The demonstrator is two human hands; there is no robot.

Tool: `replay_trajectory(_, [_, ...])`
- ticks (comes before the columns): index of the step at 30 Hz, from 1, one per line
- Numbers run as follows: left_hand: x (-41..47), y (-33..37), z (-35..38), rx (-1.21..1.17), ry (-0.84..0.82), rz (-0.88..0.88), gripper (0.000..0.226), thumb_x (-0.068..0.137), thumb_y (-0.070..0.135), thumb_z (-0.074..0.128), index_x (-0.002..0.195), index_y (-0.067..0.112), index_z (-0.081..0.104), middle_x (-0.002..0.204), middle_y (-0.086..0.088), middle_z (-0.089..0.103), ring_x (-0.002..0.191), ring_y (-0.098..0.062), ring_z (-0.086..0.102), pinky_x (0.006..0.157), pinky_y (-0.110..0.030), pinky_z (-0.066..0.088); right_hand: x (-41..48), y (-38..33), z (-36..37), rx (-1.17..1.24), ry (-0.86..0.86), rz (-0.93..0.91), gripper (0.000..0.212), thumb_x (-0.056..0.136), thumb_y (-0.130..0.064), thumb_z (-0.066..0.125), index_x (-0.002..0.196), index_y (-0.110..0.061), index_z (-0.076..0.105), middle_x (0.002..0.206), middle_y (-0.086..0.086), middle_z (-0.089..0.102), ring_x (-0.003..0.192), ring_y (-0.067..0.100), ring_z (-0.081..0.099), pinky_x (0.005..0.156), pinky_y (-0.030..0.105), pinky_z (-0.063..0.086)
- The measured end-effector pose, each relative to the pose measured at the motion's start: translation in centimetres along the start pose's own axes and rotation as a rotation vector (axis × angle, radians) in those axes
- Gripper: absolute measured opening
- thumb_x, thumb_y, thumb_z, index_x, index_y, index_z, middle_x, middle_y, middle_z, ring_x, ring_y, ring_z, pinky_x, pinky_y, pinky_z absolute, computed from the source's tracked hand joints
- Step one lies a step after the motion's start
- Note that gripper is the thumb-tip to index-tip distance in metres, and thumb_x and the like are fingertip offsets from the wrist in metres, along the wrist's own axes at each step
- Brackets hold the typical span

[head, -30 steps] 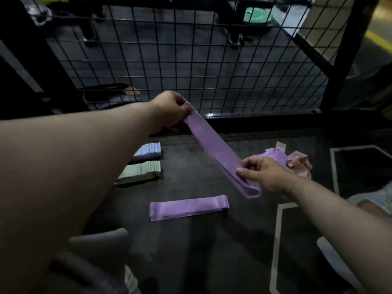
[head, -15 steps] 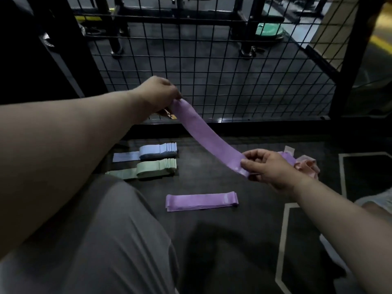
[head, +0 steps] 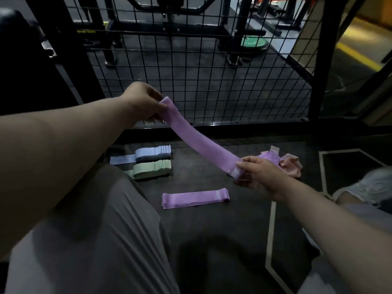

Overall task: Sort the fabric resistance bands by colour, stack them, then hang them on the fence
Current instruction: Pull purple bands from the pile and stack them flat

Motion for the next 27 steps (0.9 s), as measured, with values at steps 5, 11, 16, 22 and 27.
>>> replay_trajectory(5, [-2.2, 1.2, -0.1, 0.045, -0.038, 0.018, 0.014, 0.091, 0.008, 0.067, 0.104, 0.003, 0.07, 0.085, -0.017, 0.072, 0.061, -0.017, 0.07, 0.065, -0.032, 0.06, -1.6, -0.6, 0.0, -0.016, 0.122, -0.08, 0.011, 0.095, -0.014, 0.062, 0.104, -0.007, 0.061, 0.089, 0.014, 0.066, 0.076, 0.021, 0.069, 0.059, 0.03, 0.053])
replay_trajectory(11, [-5.4, 2.3, -0.3, -0.087, -0.053, 0.059, 0.022, 0.094, 0.019, 0.065, 0.114, 0.017, 0.056, 0.089, -0.012, 0.069, 0.063, -0.018, 0.069, 0.045, -0.024, 0.052, -3.8, -1.9, -0.5, -0.023, 0.167, -0.184, 0.02, 0.093, -0.016, 0.066, 0.112, -0.013, 0.059, 0.097, 0.009, 0.06, 0.068, 0.016, 0.056, 0.054, 0.026, 0.05])
replay_trajectory(16, [-6.8, 1.2, 0.0, -0.124, -0.079, 0.045, 0.016, 0.102, 0.014, 0.05, 0.116, 0.018, 0.056, 0.085, -0.015, 0.069, 0.05, -0.016, 0.066, 0.049, -0.029, 0.052, -5.9, -2.5, -1.6, -0.18, 0.186, -0.25, 0.017, 0.095, -0.024, 0.065, 0.112, -0.024, 0.06, 0.087, 0.005, 0.058, 0.063, 0.014, 0.05, 0.054, 0.026, 0.044])
replay_trajectory(22, [-8.5, 1.3, -1.2, -0.11, 0.02, 0.011, 0.032, 0.102, 0.001, 0.032, 0.091, 0.016, 0.058, 0.077, -0.013, 0.062, 0.041, -0.012, 0.057, 0.041, -0.021, 0.048, -8.8, -4.0, -2.5, -0.214, 0.192, -0.299, 0.011, 0.097, -0.019, 0.062, 0.096, -0.008, 0.063, 0.066, 0.0, 0.053, 0.055, 0.01, 0.046, 0.052, 0.026, 0.037])
replay_trajectory(27, [-10.1, 1.8, -2.3, -0.057, 0.017, 0.036, 0.038, 0.099, -0.004, 0.032, 0.088, 0.007, 0.066, 0.092, -0.023, 0.067, 0.057, -0.025, 0.06, 0.039, -0.022, 0.05, -11.6, -6.1, -2.1, -0.221, 0.234, -0.301, 0.01, 0.097, -0.012, 0.06, 0.1, -0.005, 0.065, 0.078, 0.009, 0.06, 0.062, 0.016, 0.058, 0.048, 0.022, 0.045])
Point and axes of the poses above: each hand's wrist, its own x-axis towards the middle knuckle, its own z-axis out of the palm, y = z × x, the point moved 3 cm from there along x, towards the middle knuckle
